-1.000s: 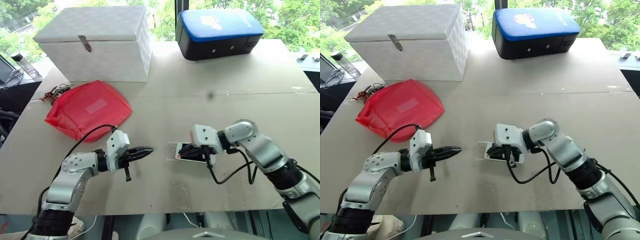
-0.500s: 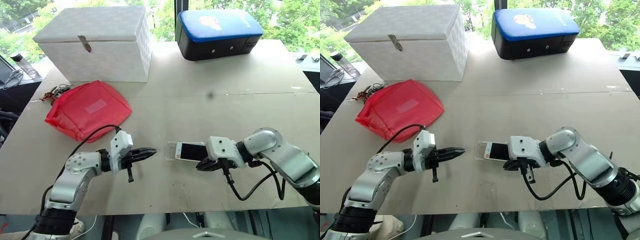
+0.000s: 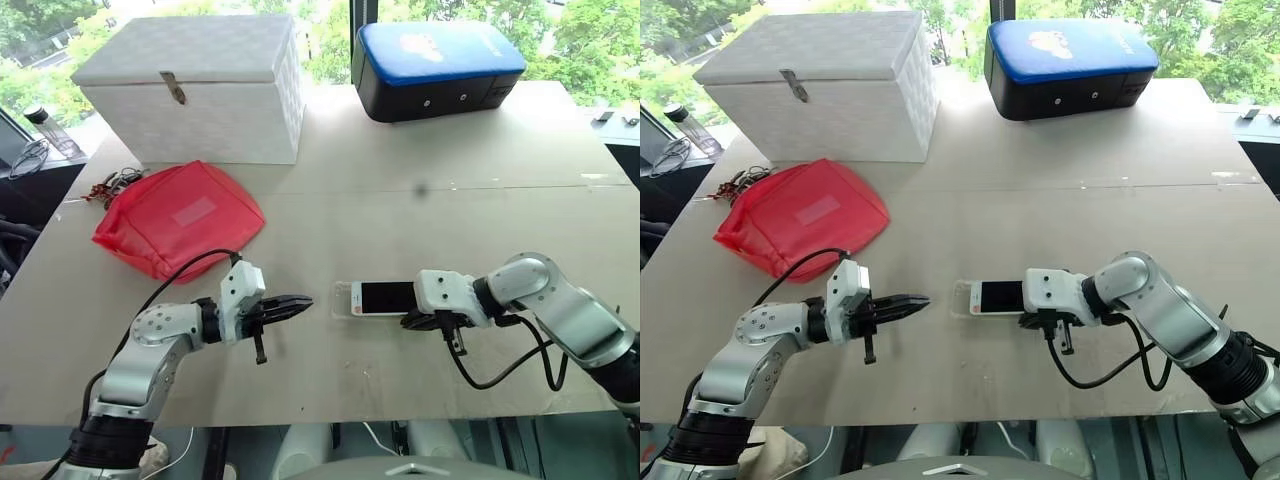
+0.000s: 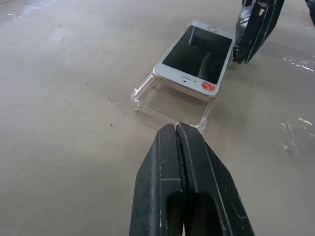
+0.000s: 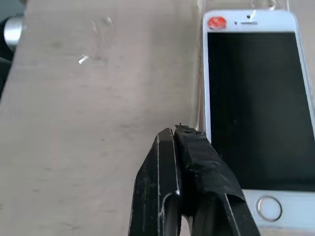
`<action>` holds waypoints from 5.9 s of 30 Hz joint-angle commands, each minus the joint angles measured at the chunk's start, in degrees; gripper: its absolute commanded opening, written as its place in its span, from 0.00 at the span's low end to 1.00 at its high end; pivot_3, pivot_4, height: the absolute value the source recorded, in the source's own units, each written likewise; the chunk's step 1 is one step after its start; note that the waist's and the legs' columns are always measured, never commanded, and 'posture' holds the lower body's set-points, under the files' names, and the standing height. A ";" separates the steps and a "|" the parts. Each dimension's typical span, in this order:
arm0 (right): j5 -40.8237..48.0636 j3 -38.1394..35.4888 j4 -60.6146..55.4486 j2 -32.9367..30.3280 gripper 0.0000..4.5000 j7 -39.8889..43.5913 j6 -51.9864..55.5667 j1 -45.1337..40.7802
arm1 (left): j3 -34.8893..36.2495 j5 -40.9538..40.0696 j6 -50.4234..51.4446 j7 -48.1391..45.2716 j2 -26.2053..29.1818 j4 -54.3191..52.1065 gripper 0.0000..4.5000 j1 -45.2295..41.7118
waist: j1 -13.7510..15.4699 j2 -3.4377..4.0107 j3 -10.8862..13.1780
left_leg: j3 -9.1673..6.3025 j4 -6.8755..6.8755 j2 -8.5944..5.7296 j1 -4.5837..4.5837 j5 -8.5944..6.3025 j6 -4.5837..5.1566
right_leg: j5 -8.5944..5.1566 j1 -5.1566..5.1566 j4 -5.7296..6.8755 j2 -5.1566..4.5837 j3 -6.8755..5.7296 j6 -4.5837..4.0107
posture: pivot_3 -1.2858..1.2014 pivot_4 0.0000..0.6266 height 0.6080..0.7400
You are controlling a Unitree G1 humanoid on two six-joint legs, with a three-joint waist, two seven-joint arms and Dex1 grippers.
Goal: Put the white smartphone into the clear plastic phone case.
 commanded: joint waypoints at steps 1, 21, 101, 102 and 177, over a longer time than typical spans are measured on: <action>0.49 -0.87 -0.98 0.18 0.00 0.27 -0.80 0.10 | 1.36 -0.94 -0.48 -0.12 0.65 -1.27 0.00 0.16 | 0.01 0.00 0.00 | 0.00 0.04 0.00 0.01 0.00 0.00 | 0.00 0.00 0.06 0.00 0.01 0.00 | 0.52 0.24 1.00; 0.38 1.27 8.95 14.23 0.00 -8.61 -2.60 -2.95 | 1.95 -5.25 2.90 -1.97 1.95 -4.14 0.00 1.08 | -0.37 -0.07 0.05 | 0.07 0.10 -0.03 0.06 0.00 -0.01 | 0.00 -0.06 0.28 0.01 0.09 0.00 | 0.52 0.24 1.00; 7.46 -17.73 -7.98 13.81 0.00 -24.18 19.25 -2.21 | -3.25 2.87 0.56 1.94 0.06 2.33 0.00 -5.41 | 0.00 -0.03 0.17 | 0.01 -0.05 -0.03 0.01 0.00 -0.01 | -0.01 -0.13 0.18 0.00 0.09 0.00 | 0.52 0.24 1.00; 5.82 -16.94 -8.64 10.93 0.00 -24.46 18.70 -0.91 | -3.57 3.10 0.35 1.49 0.05 2.90 0.00 -5.98 | 0.28 -0.05 0.19 | 0.00 -0.05 -0.04 -0.01 0.00 -0.01 | -0.01 -0.13 0.17 0.00 0.08 0.00 | 0.52 0.24 1.00; 5.34 -14.50 1.21 6.70 0.00 -13.46 4.16 2.80 | -12.64 7.78 -2.59 -4.94 -5.65 12.08 0.00 -17.62 | -0.34 -0.25 0.25 | 0.20 0.12 -0.02 0.10 0.00 0.00 | -0.01 -0.02 0.33 0.08 0.16 0.01 | 0.52 0.24 1.00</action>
